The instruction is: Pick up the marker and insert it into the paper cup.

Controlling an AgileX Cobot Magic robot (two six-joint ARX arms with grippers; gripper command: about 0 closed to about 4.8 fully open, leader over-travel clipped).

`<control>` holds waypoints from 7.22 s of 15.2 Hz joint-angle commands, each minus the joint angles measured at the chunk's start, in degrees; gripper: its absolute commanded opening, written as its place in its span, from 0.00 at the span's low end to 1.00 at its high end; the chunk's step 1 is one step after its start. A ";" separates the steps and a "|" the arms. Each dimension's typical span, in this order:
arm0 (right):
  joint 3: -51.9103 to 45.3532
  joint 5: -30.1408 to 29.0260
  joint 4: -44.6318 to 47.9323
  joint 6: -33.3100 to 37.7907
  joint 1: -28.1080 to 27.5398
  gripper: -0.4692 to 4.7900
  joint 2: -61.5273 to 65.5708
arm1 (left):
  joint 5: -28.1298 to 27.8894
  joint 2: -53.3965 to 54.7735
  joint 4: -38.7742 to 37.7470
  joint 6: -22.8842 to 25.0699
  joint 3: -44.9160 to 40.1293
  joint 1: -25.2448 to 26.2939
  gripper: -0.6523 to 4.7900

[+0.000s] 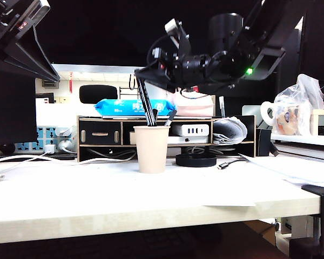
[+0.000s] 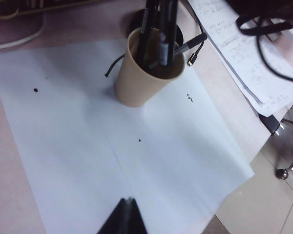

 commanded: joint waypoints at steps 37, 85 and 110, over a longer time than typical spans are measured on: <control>-0.04 -3.02 -3.23 -5.81 -0.22 0.12 2.97 | 6.25 -0.24 15.15 1.55 0.26 -4.33 0.11; -10.38 17.99 -83.17 -21.53 -1.60 0.08 -64.74 | -11.37 -46.64 -4.61 -2.14 -6.78 -4.35 0.11; -59.41 42.16 -42.84 -16.33 -1.79 0.09 -87.27 | -22.93 -55.98 24.06 -13.44 -43.15 -4.31 0.11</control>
